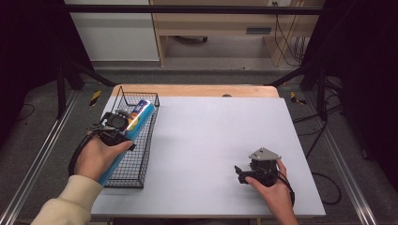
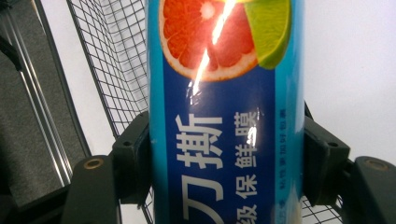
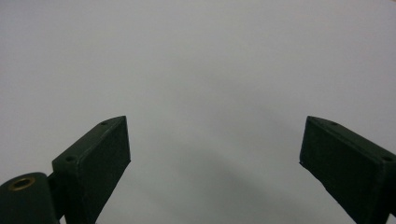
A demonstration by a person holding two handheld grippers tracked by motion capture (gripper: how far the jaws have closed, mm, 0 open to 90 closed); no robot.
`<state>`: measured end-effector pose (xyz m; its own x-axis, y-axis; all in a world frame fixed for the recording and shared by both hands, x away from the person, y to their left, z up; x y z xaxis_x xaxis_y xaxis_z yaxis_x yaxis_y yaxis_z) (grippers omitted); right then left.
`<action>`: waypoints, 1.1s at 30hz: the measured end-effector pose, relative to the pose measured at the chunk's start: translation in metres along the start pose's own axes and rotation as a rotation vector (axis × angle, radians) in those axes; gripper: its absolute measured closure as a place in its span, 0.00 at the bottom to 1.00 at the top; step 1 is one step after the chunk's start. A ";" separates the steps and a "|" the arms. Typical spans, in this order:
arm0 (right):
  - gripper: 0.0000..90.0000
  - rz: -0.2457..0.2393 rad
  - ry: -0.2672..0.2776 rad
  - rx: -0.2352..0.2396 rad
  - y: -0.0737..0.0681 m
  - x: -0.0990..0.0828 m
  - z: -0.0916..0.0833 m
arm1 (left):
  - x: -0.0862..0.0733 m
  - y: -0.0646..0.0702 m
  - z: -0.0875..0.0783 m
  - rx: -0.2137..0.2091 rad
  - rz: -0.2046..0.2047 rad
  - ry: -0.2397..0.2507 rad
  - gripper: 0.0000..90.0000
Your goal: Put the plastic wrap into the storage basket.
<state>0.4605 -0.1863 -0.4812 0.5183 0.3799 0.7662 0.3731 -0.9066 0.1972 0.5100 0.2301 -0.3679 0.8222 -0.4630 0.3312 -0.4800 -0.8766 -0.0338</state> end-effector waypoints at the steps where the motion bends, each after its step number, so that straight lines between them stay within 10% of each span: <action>1: 0.10 0.004 0.001 0.000 0.000 0.000 0.000 | 0.000 0.000 0.001 -0.001 -0.001 -0.002 0.36; 33: 0.10 0.007 -0.002 0.006 0.000 0.000 0.000 | -0.007 -0.002 0.014 -0.020 -0.027 -0.034 0.36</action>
<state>0.4607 -0.1866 -0.4816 0.5222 0.3738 0.7666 0.3740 -0.9082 0.1881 0.5096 0.2331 -0.3838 0.8447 -0.4433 0.2998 -0.4630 -0.8864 -0.0062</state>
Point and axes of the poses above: each handheld gripper's, and its own axes: z roughly forward along the jaws, x roughly out of its top, y roughly to its right, the point moved 4 cm from there along z, roughly forward along the jaws, and after that the axes turned 9 degrees about -x, right-handed, at the moved point
